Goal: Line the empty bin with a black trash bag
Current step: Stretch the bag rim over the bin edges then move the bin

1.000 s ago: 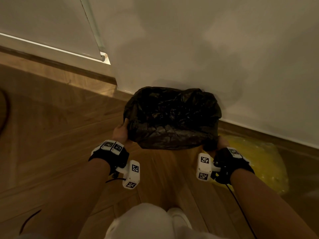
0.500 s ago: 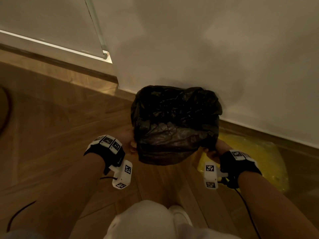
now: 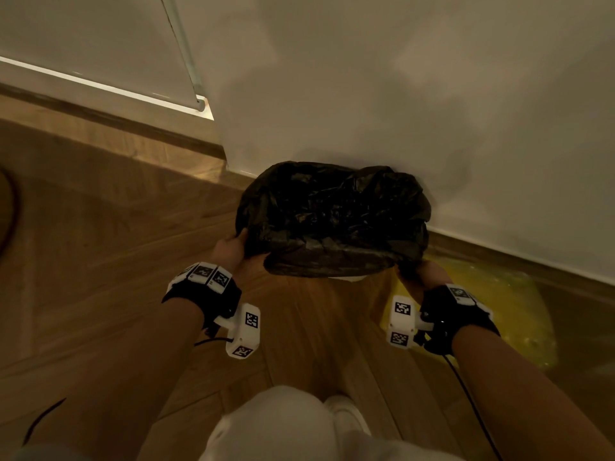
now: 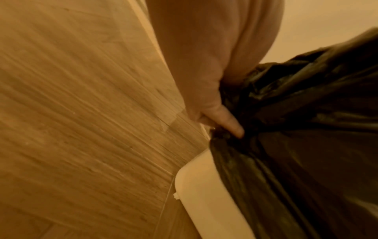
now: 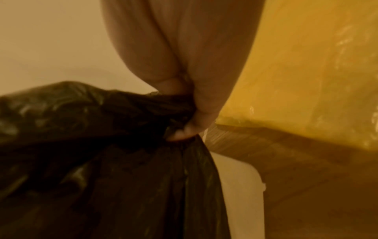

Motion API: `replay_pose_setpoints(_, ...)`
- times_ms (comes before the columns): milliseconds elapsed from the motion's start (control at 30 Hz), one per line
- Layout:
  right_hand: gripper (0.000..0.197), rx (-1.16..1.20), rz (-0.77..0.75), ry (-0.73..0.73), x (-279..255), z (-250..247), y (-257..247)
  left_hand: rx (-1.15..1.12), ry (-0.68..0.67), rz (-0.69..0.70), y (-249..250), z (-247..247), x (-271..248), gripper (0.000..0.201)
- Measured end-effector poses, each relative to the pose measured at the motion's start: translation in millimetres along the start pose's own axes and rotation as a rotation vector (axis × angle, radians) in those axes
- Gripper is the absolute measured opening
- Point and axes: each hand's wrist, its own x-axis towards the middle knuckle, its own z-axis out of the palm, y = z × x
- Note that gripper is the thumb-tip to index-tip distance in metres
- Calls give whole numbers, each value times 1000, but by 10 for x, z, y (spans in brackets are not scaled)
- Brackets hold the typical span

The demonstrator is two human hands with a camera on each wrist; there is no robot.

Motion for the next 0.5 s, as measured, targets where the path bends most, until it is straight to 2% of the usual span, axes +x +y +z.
replay_pose_setpoints(33,35,61,72,-14,-12,25,-59,-12,17,5,-26,-5,46,63)
replay_pose_setpoints(67,33,-12,44,-4,17,48,-28,7,22,-9,-2,-29,1,63)
replay_pose_setpoints(100,32,18,72,13,-12,81,-83,84,41,9,-11,6,20,63)
replay_pose_setpoints(133,33,-14,36,11,-12,104,-90,87,41,12,16,-20,-22,62)
replay_pose_setpoints(200,38,46,19,21,-22,141,-102,181,31,17,-12,12,9,63)
replay_pose_setpoints(300,43,179,95,21,20,170,-126,249,72,90,9,34,-53,57)
replay_pose_setpoints(367,42,269,88,1,63,194,-124,210,90,110,30,51,-85,53)
replay_pose_setpoints(467,22,251,-67,-93,-73,96,-142,30,136,54,65,87,-95,48)
replay_pose_setpoints(500,24,394,-71,-93,-91,80,-150,-96,159,20,80,95,-89,45)
